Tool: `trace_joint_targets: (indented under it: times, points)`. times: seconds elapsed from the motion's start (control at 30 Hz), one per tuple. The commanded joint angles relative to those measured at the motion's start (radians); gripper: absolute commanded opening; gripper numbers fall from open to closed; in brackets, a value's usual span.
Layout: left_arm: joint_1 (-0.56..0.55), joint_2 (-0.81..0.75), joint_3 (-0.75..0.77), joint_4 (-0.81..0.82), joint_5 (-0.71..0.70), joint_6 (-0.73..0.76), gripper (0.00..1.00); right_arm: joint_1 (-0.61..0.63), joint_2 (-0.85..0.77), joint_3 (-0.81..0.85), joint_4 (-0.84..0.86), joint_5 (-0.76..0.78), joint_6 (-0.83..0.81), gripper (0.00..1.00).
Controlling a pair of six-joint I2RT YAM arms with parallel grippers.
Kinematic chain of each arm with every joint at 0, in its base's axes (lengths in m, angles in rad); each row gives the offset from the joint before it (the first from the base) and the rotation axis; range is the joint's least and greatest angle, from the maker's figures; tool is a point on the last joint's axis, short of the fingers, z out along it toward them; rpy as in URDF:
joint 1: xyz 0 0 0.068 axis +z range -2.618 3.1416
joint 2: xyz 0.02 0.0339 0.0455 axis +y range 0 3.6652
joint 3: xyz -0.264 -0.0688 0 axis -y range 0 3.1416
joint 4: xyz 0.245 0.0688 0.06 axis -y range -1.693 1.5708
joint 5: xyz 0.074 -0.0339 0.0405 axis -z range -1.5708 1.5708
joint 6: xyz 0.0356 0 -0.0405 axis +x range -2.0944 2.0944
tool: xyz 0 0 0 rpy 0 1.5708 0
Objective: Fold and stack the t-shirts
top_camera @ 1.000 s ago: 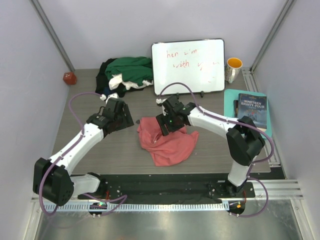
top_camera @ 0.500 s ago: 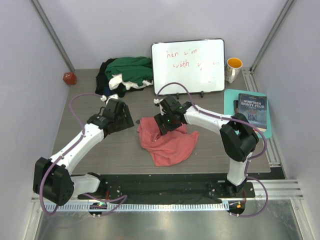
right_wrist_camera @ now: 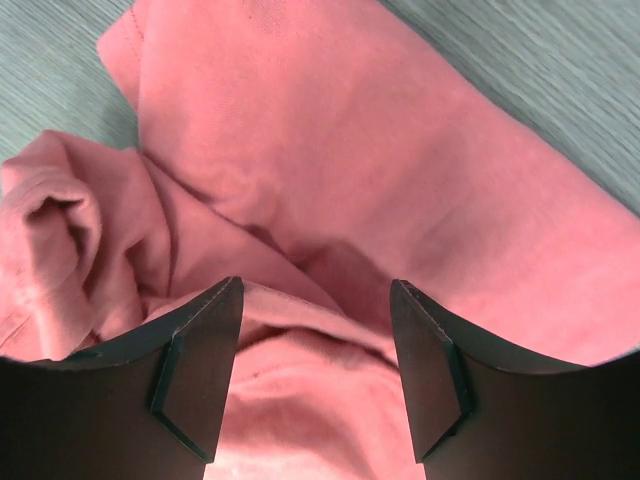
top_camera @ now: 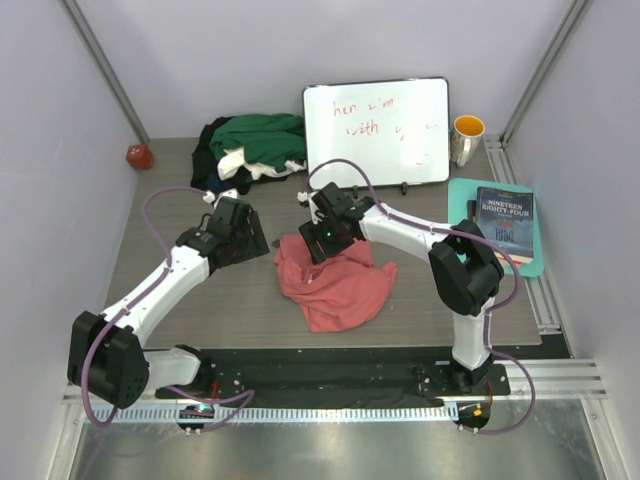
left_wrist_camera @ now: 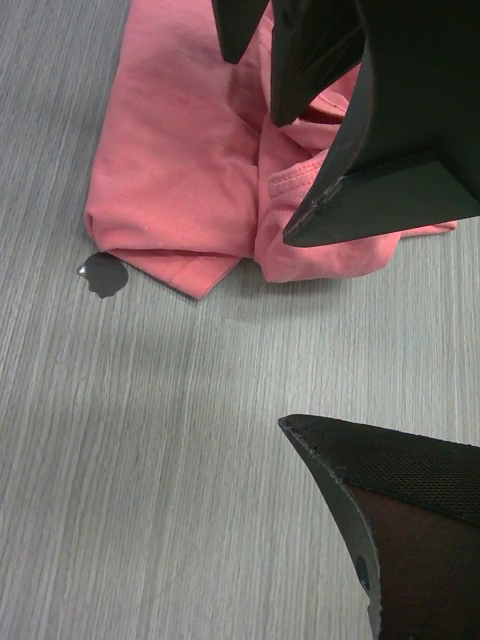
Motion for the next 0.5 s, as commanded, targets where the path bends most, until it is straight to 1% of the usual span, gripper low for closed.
trace_joint_targets:
  times: [0.0, 0.1, 0.17, 0.27, 0.47]
  points:
    - [0.004, -0.002, 0.001, 0.028, 0.008, -0.005, 0.69, -0.002, 0.028, 0.054, -0.024, -0.041, -0.036, 0.66]
    - [0.004, -0.002, 0.000, 0.028, 0.008, -0.007, 0.69, -0.002, 0.016, 0.048, -0.036, -0.046, -0.031, 0.66]
    - [0.004, -0.007, -0.008, 0.035, 0.008, -0.008, 0.69, -0.004, -0.007, 0.022, -0.037, 0.015, -0.022, 0.66]
    - [0.004, -0.007, -0.019, 0.039, 0.013, -0.010, 0.69, -0.009, -0.039, -0.036, -0.021, 0.062, -0.002, 0.67]
    - [0.004, -0.007, -0.022, 0.040, 0.016, -0.010, 0.69, -0.027, -0.100, -0.105, 0.020, 0.102, 0.049, 0.67]
